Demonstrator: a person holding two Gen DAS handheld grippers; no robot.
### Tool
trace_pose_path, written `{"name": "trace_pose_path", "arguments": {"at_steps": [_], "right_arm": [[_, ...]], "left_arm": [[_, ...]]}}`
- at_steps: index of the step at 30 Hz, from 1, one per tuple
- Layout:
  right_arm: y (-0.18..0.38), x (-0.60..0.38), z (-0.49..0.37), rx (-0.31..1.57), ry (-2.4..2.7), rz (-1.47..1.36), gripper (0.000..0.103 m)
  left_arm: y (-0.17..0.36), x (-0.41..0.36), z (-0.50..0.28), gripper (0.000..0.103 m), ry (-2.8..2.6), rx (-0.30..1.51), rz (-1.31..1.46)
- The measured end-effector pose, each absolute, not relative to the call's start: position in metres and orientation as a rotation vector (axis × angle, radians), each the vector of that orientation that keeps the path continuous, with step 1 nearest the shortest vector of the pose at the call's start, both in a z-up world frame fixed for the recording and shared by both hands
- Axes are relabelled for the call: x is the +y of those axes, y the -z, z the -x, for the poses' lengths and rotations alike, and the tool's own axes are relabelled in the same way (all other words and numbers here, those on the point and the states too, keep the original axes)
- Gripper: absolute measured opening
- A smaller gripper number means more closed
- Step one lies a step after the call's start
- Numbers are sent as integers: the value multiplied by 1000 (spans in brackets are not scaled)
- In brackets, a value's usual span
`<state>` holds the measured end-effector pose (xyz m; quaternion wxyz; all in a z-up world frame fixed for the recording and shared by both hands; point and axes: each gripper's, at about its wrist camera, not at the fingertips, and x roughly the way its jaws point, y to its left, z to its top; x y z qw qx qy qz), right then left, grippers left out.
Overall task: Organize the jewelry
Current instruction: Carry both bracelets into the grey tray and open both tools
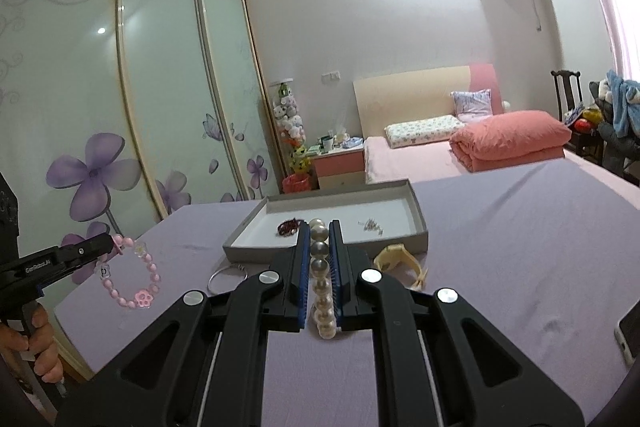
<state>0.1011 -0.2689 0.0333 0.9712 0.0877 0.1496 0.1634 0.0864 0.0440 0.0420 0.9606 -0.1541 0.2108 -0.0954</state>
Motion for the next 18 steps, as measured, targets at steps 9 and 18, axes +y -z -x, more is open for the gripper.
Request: {"name": "trace_pose_path", "arguments": {"at_steps": [9, 18], "right_arm": [[-57, -264, -143, 228, -289, -150, 10], [-61, -257, -207, 235, -272, -143, 10]], "left_arm": [[-60, 33, -129, 13, 188, 362, 262], [-65, 11, -192, 14, 174, 338, 184]]}}
